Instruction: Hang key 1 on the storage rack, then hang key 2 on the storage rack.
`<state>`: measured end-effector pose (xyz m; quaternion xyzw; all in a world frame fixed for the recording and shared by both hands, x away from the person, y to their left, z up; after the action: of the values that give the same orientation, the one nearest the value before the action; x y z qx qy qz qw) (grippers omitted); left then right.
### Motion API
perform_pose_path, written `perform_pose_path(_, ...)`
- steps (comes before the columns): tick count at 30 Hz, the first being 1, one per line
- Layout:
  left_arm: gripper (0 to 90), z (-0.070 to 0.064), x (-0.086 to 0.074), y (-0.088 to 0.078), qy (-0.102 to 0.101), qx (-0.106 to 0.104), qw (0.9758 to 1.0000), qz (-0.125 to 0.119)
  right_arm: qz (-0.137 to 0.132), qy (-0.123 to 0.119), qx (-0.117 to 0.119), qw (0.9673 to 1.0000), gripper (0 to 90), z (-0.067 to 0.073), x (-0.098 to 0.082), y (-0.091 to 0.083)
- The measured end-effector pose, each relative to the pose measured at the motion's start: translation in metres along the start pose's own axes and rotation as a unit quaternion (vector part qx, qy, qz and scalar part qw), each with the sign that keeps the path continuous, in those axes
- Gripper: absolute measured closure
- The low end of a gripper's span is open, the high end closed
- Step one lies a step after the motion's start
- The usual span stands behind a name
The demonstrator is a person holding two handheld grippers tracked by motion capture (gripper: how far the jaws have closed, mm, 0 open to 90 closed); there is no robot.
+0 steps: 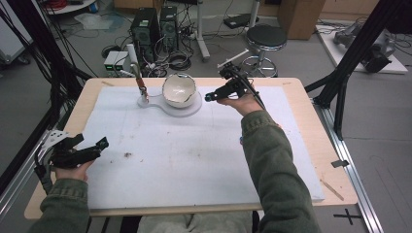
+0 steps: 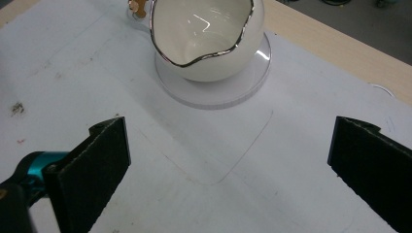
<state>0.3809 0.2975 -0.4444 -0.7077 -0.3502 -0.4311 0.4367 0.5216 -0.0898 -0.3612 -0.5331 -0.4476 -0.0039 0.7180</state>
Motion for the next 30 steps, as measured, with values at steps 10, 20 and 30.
perform_pose_path(10, 1.7, 0.0, 0.0, 0.0, 0.0, 0.0, 1.0, 0.0, 0.007, 0.021, -0.017, 0.9996, 0.8, -0.025, -0.035, -0.005)
perform_pose_path(20, 1.7, 0.0, 0.0, 0.0, 0.0, 0.0, 1.0, 0.0, 0.011, 0.039, -0.034, 0.9986, 0.8, -0.046, -0.066, -0.016)
perform_pose_path(30, 1.7, 0.0, 0.0, 0.0, 0.0, 0.001, 1.0, 0.0, 0.016, 0.057, -0.042, 0.9973, 0.8, -0.06, -0.093, -0.026)
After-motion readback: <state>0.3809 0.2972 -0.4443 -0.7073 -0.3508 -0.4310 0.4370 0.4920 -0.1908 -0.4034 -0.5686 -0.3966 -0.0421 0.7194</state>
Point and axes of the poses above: each handheld gripper's, and its own axes: y roughly forward along the jaws, x roughly out of its top, z roughly to its left, the point moved 10 cm from there along y, roughly forward along the jaws, and after that the axes turned 4 degrees about -x, right-handed, at the moved point
